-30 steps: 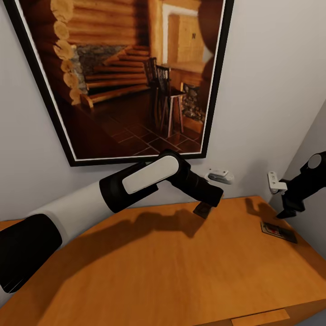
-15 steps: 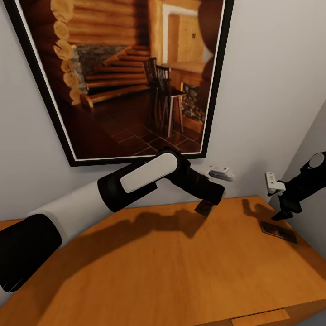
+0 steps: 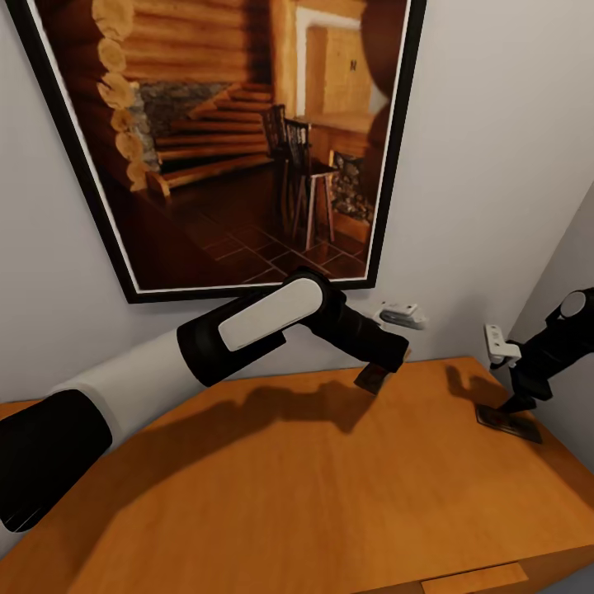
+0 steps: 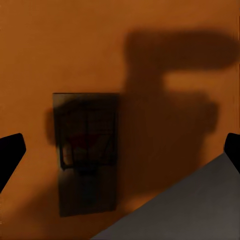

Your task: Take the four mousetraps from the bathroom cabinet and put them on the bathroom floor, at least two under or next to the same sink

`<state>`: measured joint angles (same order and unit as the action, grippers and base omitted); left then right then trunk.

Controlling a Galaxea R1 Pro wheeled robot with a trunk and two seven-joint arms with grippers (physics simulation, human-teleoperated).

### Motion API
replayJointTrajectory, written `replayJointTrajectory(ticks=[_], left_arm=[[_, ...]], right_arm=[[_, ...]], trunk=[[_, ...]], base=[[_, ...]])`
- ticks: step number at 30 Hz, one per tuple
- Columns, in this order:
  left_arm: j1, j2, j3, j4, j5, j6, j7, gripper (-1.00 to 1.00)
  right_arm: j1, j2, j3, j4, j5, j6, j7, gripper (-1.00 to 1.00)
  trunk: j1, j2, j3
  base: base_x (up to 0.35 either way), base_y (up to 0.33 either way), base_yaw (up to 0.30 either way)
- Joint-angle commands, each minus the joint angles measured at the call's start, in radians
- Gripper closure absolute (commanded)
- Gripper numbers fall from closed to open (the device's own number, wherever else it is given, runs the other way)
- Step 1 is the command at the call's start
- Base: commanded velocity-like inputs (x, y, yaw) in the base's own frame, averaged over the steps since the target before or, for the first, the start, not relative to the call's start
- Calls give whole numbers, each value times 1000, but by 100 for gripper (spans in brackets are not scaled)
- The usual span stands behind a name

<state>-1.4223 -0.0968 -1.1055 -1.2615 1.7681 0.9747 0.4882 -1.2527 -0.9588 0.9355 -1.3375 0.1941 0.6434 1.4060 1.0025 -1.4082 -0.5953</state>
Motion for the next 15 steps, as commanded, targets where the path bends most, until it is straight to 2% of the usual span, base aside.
replayJointTrajectory(ticks=[1,8,13,15], left_arm=[[-1,0,-1,-1,8,1,8,100],[-1,-2,-1,-1,7,1,7,100],[-1,-3,-1,-1,8,1,7,100],[-1,-2,-1,-1,8,1,8,100]], right_arm=[[-1,-1,3,-1,3,10,4,-100],[3,-1,3,-1,1,10,4,-100],[31,0,3,-1,0,9,4,-100],[38,1,3,0,-1,5,4,-100]], trunk=[[0,-1,-1],[0,-1,-1],[0,-1,-1],[8,-15,-7]], base=[[0,0,0],[0,0,0],[0,0,0],[0,0,0]])
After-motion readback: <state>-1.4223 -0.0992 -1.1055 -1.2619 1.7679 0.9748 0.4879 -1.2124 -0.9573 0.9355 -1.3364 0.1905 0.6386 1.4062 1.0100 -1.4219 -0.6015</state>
